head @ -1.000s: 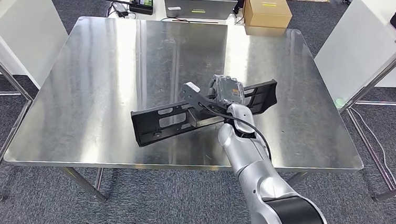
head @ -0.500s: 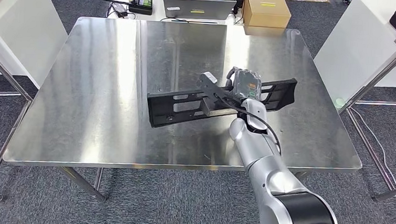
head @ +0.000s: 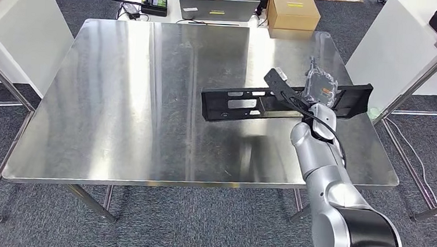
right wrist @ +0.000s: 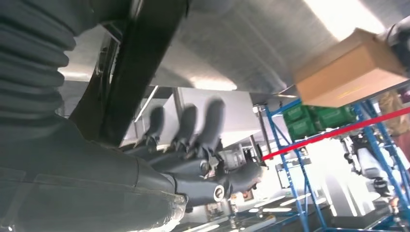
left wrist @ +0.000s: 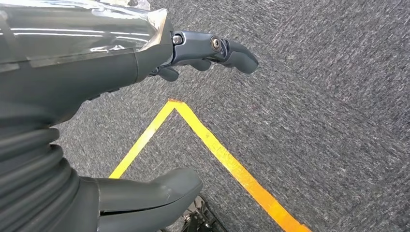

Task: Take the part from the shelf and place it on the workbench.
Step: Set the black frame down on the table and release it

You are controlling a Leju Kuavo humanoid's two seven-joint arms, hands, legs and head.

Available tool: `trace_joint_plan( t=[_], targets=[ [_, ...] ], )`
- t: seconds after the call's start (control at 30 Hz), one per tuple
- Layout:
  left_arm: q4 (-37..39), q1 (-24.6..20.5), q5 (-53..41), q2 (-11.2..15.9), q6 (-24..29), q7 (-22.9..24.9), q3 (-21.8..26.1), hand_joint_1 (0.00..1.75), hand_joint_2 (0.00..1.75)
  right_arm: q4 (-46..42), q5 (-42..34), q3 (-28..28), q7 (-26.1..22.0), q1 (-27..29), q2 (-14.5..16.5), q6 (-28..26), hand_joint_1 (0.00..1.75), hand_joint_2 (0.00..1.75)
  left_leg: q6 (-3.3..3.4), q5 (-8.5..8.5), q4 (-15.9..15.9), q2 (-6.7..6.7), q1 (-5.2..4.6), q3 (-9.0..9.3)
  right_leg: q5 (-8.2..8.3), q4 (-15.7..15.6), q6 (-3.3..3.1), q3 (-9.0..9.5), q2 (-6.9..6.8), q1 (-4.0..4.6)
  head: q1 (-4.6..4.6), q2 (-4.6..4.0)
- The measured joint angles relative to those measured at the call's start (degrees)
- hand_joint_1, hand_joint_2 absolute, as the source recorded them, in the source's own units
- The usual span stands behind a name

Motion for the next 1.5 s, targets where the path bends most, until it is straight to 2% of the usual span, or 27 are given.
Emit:
trace_joint_plan(
  t=[0.1,0.23,0.43,0.53,0.6,0.77,0.87,1.1,1.33,1.5],
  targets=[
    [0.0,0.0,0.0,0.0,0.0,0.0,0.0,0.00,1.75,-0.1,0.0,-0.5,0.0,0.0,-0.4,-0.1,0.00,0.00,0.00,0.00,0.0,0.04,0.02,0.01,0.01,0.0,0.02,-0.02,0.01,0.01,0.00,0.00],
    [0.0,0.0,-1.0,0.0,-1.0,0.6,0.0,0.00,0.00,-0.1,-0.1,-1.0,1.1,0.0,-1.1,-0.8,0.00,0.00,0.04,0.03,0.0,-0.03,0.04,0.01,-0.02,0.0,0.06,-0.02,-0.04,0.02,0.00,0.00],
    [0.0,0.0,-2.0,0.1,-2.9,2.7,-0.2,0.00,0.00,-0.6,-0.7,-3.4,0.8,0.9,-3.9,-1.0,0.00,0.00,0.08,0.03,0.0,-0.16,-0.04,0.00,-0.09,0.0,0.21,0.08,-0.09,-0.04,0.00,0.00],
    [0.0,0.0,-1.5,0.2,-2.9,2.8,-0.2,0.00,0.00,-0.6,0.0,-4.1,0.9,1.3,-4.6,1.4,0.00,0.00,0.09,0.02,0.0,-0.10,-0.06,-0.01,-0.05,0.0,0.27,0.06,-0.08,-0.06,0.00,0.00],
    [0.0,0.0,-1.1,0.3,-2.9,2.8,-0.2,0.00,0.00,-0.6,0.4,-4.5,1.0,1.2,-4.8,6.5,0.00,0.00,0.10,0.02,0.0,-0.08,-0.05,0.00,-0.05,0.0,0.27,0.06,-0.08,-0.05,0.00,0.00],
    [0.0,0.0,-1.1,0.7,-3.1,2.9,-0.2,0.00,0.00,-0.3,0.0,-5.6,1.5,0.3,-5.5,29.0,0.00,0.00,0.10,0.03,0.0,-0.10,-0.01,0.03,-0.05,0.0,0.27,0.06,-0.09,-0.03,0.00,0.00],
    [0.0,0.0,-1.2,0.8,-3.5,3.1,-0.2,0.00,0.00,-0.1,-0.8,-6.8,1.5,0.4,-5.9,35.9,0.00,0.00,0.11,0.04,0.0,-0.11,-0.02,0.03,-0.05,0.0,0.27,0.08,-0.09,-0.03,0.00,0.00],
    [0.0,0.0,-1.4,1.0,-3.6,3.3,-0.2,0.00,0.00,-0.1,-1.1,-8.1,1.5,0.4,-6.4,37.7,0.00,0.00,0.11,0.03,0.0,-0.08,-0.03,0.03,-0.05,0.0,0.28,0.08,-0.08,-0.05,0.00,0.00],
    [0.0,0.0,-1.5,1.0,-3.8,3.3,-0.2,0.00,0.00,-0.1,-1.8,-9.3,1.5,0.7,-6.9,43.5,0.00,0.00,0.11,0.03,0.0,-0.08,-0.03,0.03,-0.05,0.0,0.28,0.08,-0.08,-0.04,0.00,0.00],
    [0.0,0.0,-1.5,1.0,-3.8,3.5,-0.2,0.00,0.00,-0.1,-1.1,-9.4,0.7,1.5,-7.2,44.1,0.00,0.00,0.11,0.03,0.0,-0.08,-0.03,0.04,-0.05,0.0,0.28,0.08,-0.08,-0.04,0.00,0.00]
  ],
)
